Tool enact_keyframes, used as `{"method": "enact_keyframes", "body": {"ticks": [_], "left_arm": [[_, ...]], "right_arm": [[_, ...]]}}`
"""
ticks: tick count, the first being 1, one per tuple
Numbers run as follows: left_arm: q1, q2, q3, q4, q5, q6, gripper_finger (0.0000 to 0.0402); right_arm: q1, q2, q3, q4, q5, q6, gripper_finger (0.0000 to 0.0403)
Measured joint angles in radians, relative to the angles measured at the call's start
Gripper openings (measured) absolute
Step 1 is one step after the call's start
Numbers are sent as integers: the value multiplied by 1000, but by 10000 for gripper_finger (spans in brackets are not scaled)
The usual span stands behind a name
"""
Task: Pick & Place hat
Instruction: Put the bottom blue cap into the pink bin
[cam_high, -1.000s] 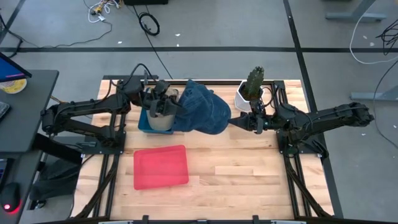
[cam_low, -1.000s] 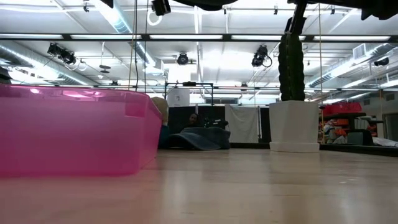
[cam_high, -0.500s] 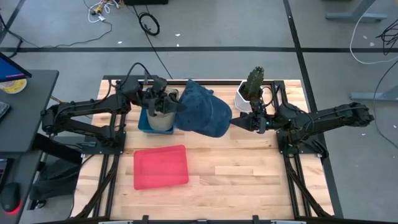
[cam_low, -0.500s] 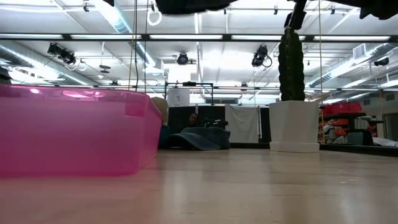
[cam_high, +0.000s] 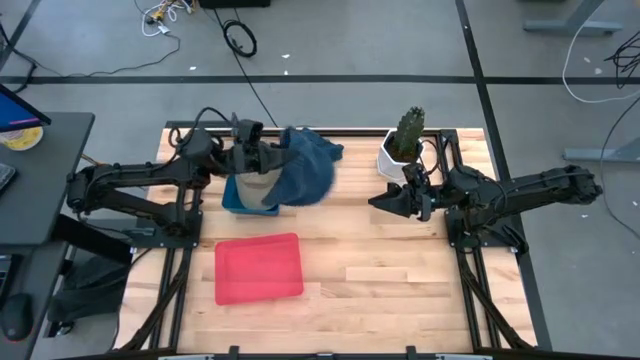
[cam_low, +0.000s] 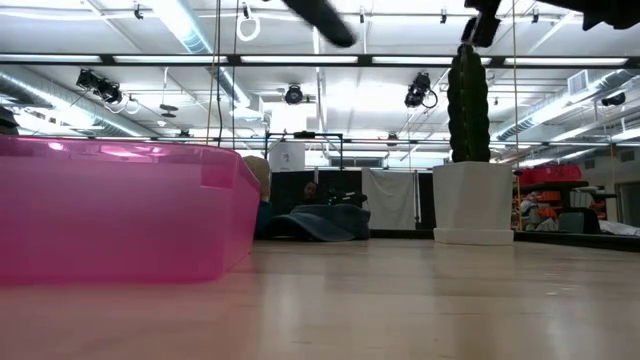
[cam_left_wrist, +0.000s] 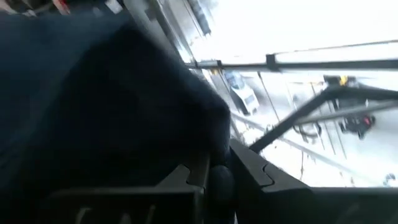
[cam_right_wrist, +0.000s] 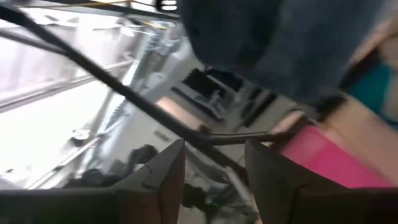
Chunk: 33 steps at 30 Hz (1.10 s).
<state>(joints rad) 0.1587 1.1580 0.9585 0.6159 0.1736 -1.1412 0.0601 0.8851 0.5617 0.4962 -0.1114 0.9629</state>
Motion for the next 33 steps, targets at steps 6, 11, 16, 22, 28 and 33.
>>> {"method": "enact_keyframes", "body": {"ticks": [6, 11, 16, 22, 28, 33], "left_arm": [[-101, 0, 0, -7, -198, -3, 38], [-188, 0, 0, -46, -287, 16, 38], [-285, 0, 0, -153, -371, 9, 38], [-408, 0, 0, -307, -506, -33, 38], [-499, 0, 0, -425, -686, -113, 38], [-579, 0, 0, -574, -822, -261, 38]], "right_arm": [[0, -73, 0, -138, 118, -35, 169], [0, -134, 0, -177, 156, -50, 167], [0, -166, 0, -213, 155, -54, 150], [0, -171, 0, -255, 144, -62, 125], [0, -171, 0, -266, 124, -84, 119], [0, -171, 0, -311, 60, -118, 119]]}}
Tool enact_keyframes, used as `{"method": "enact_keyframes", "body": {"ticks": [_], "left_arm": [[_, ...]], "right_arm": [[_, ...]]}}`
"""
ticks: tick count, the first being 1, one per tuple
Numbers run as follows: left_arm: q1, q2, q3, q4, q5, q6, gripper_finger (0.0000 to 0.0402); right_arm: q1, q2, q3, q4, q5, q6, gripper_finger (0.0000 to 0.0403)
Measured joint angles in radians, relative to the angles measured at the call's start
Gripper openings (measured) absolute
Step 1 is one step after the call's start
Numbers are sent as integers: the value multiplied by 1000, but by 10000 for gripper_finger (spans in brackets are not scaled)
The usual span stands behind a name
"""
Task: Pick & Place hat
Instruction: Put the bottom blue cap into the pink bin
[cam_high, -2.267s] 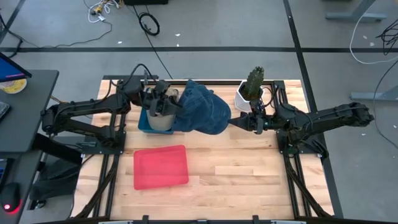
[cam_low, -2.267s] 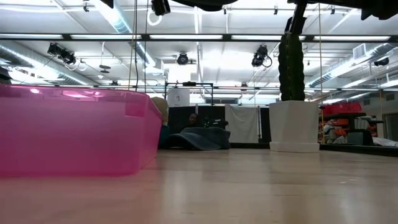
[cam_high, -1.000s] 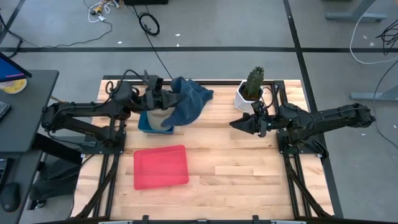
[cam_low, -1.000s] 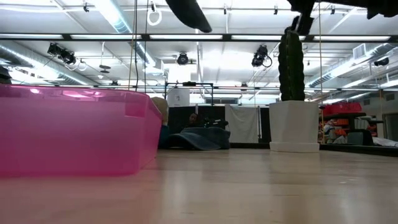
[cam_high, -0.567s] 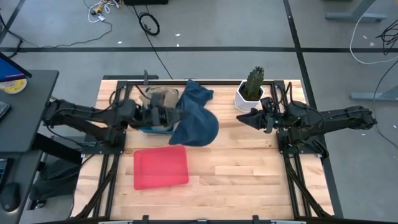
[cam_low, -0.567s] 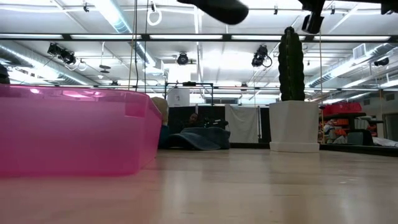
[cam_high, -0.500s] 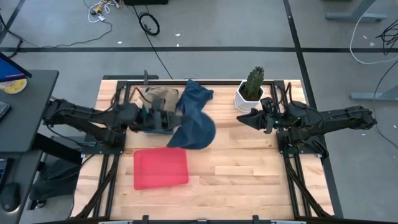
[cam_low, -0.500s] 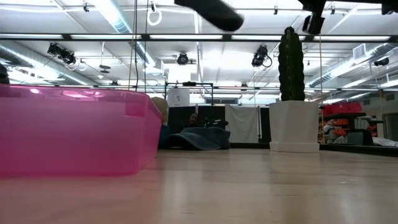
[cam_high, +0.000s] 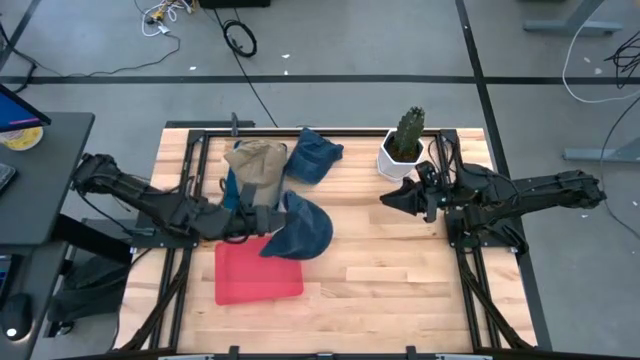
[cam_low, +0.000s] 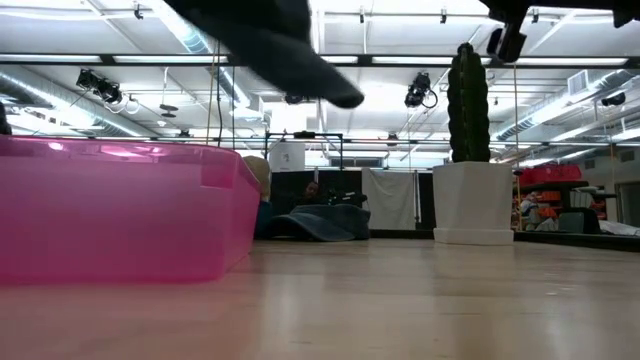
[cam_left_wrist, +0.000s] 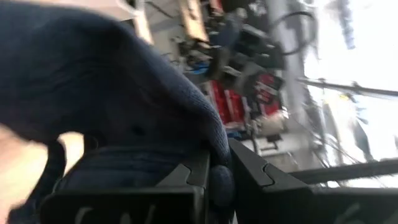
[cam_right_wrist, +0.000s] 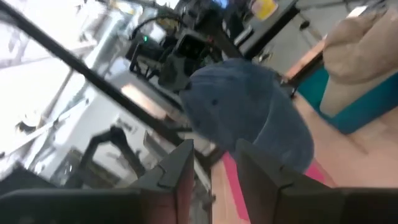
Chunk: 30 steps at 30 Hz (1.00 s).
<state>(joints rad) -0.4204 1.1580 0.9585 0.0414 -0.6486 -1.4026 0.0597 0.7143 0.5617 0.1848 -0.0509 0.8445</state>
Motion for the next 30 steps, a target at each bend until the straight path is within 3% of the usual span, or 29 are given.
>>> {"method": "enact_keyframes", "body": {"ticks": [6, 14, 30], "left_arm": [[-78, 0, 0, -162, -122, -161, 38], [-164, 0, 0, -239, -167, -219, 38], [-292, 0, 0, -577, -127, -533, 38]], "right_arm": [[1, 0, 0, -82, -65, -69, 117], [1, 1, 0, -130, -66, -76, 114], [1, 1, 0, -129, -27, -94, 114]]}}
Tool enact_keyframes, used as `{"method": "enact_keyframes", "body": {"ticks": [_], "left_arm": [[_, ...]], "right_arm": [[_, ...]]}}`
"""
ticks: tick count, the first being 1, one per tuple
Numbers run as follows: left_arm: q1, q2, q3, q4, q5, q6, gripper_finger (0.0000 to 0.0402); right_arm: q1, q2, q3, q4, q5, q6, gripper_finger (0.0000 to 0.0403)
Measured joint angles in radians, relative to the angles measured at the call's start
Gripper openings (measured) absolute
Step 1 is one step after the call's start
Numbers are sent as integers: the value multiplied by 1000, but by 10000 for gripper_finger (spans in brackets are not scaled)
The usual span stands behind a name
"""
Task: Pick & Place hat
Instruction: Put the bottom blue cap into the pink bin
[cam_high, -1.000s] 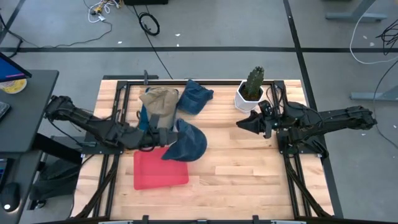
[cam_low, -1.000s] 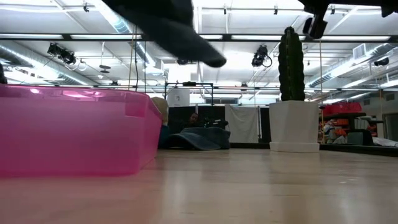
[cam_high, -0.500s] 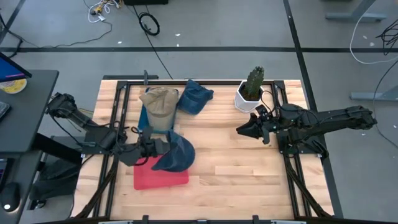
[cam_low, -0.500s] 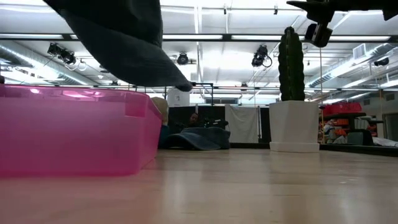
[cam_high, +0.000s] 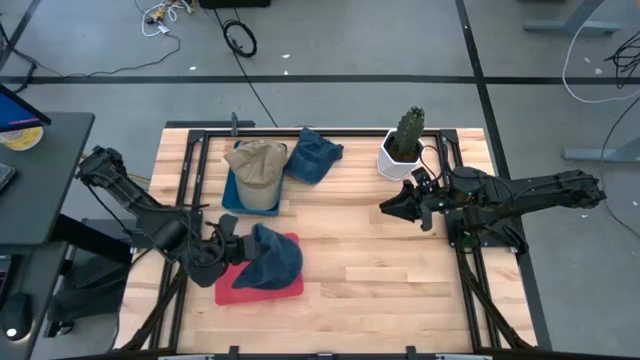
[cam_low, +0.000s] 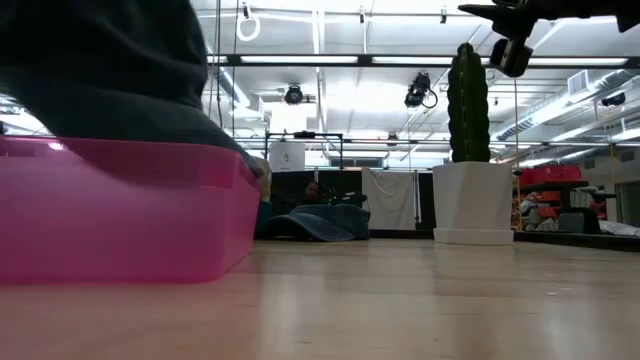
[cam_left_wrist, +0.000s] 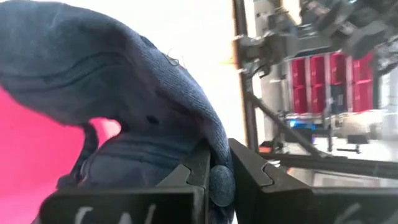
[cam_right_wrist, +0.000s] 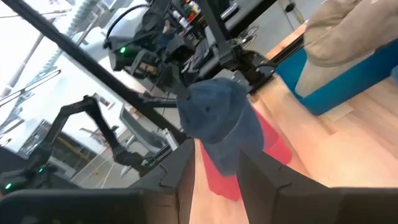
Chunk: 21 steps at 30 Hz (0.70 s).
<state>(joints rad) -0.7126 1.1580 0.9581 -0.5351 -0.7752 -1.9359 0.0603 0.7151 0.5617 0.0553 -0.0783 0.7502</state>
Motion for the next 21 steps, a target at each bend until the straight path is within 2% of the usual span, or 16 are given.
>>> {"method": "enact_keyframes", "body": {"ticks": [9, 18, 21], "left_arm": [[-39, -8, 7, -55, 38, -71, 38], [-40, -8, 112, -323, 50, -119, 38], [-40, -8, 117, -336, 59, -147, 38]], "right_arm": [[0, 4, 0, 0, 37, 0, 114], [-1, 26, 0, 2, 42, 0, 113], [-1, 34, 0, 2, 42, 0, 113]]}}
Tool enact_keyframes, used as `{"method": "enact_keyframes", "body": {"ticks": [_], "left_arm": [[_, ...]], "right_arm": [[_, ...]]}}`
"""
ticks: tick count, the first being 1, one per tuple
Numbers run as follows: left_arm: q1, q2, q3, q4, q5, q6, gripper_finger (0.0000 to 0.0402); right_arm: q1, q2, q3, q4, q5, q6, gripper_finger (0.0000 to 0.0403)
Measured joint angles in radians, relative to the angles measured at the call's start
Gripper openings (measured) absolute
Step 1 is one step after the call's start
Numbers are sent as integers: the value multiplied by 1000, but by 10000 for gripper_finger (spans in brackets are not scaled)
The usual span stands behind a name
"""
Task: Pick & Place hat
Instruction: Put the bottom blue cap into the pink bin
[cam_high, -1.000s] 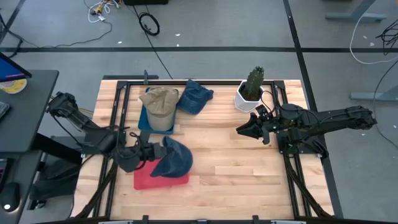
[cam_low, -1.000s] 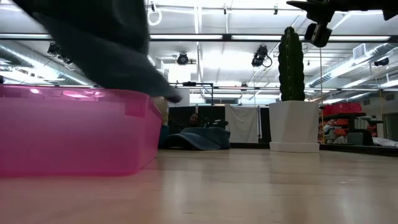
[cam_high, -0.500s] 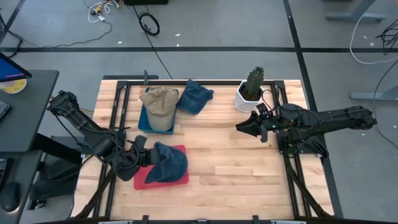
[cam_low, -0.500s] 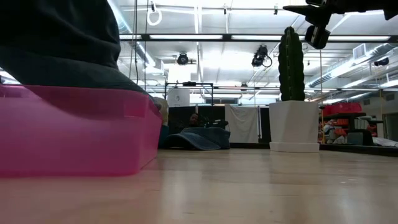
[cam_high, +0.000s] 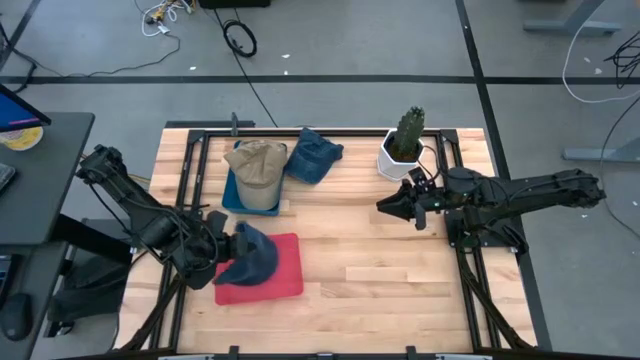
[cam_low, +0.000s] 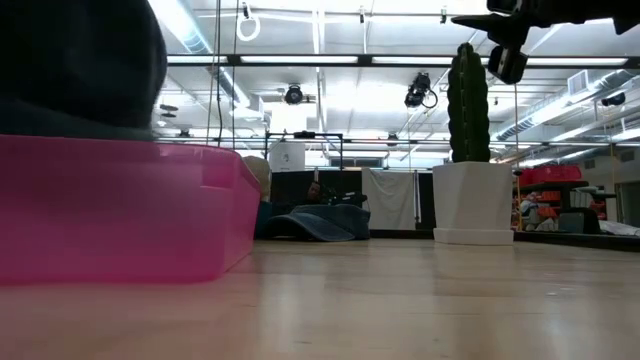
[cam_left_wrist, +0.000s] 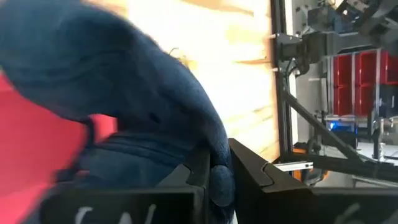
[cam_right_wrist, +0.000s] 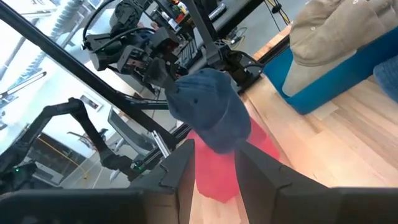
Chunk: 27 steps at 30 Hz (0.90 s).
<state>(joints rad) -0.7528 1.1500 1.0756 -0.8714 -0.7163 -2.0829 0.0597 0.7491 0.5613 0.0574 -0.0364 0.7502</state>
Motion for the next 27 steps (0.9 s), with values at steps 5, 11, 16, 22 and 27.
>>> {"method": "enact_keyframes", "body": {"ticks": [5, 11, 16, 22, 27], "left_arm": [[0, 2, 0, 6, 27, -3, 38], [12, 14, 1, 6, -14, -41, 38], [39, 54, 1, 7, -25, -64, 38], [45, 111, 1, 9, -30, -127, 38], [45, 135, 1, 4, -30, -131, 38]], "right_arm": [[0, 14, 0, 1, 0, 0, 113], [0, 20, 0, 2, 0, 1, 113], [0, 20, 0, 10, 0, 4, 113], [0, 19, 0, 10, 0, 30, 113], [0, 19, 0, 10, 1, 31, 113]]}}
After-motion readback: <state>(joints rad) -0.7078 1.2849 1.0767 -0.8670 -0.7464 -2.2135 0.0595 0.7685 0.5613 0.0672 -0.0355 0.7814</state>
